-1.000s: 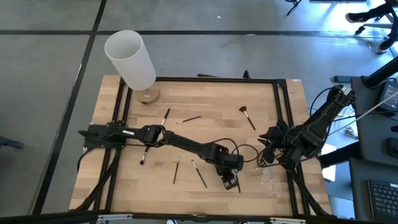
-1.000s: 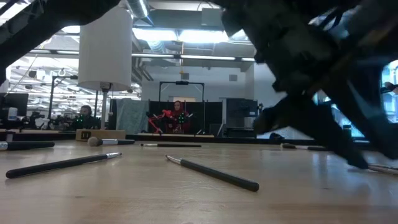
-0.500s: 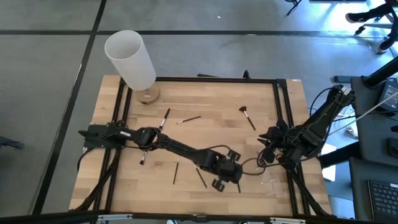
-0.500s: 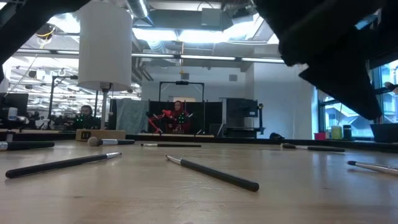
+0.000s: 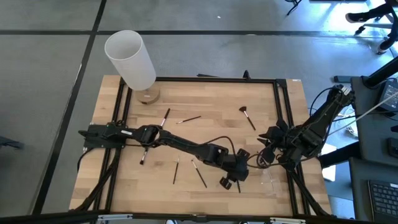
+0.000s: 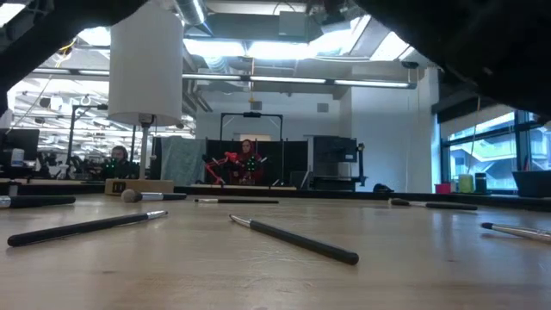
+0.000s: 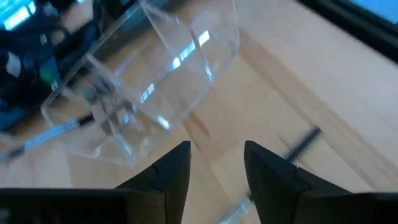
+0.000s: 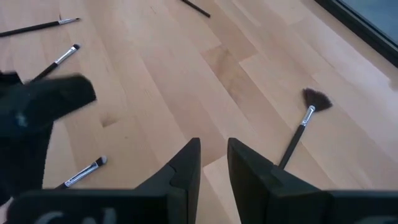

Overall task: Put items in baskets/containers
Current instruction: Put the black angled eyeshadow brush into the transparent organizer

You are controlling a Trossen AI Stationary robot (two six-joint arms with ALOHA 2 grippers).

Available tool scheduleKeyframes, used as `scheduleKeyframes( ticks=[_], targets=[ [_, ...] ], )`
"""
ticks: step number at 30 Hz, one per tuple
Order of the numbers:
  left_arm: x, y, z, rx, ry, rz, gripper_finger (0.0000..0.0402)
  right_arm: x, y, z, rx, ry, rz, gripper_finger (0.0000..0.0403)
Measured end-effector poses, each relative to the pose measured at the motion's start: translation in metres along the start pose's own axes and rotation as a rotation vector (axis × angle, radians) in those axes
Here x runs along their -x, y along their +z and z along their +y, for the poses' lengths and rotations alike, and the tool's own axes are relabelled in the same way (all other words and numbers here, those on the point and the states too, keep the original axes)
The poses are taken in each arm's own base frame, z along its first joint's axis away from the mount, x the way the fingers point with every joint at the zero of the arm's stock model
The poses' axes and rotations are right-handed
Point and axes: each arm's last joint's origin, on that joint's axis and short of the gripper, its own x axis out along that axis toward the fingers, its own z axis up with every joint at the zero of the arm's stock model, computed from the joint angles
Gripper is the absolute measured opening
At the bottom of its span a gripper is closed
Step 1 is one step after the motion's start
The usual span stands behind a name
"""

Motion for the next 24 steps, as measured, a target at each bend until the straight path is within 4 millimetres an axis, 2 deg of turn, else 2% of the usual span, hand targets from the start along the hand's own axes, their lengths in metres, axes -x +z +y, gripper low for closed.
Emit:
scheduleKeyframes(
  ticks=[5,11,13,17,24],
  targets=[
    [-0.004,-0.003,0.007,-0.072,0.008,-0.032,0.0148,0.000,0.000,0.000,0.002,-0.001,-0.002,0.0080],
    [-0.001,0.003,0.026,-0.030,-0.013,-0.176,0.0149,0.000,0.000,0.000,0.002,-0.005,-0.016,0.0080],
    [-0.003,-0.001,0.025,-0.030,-0.052,-0.187,0.0151,0.000,0.001,0.000,0.006,-0.005,-0.016,0.0080],
    [-0.008,-0.012,0.016,-0.026,-0.099,-0.103,0.0156,0.000,0.000,0.000,0.011,-0.005,-0.014,0.0080],
    [-0.009,-0.015,0.011,-0.058,-0.122,-0.058,0.0152,0.000,0.001,0.001,0.006,0.004,-0.012,0.0080]
  ],
)
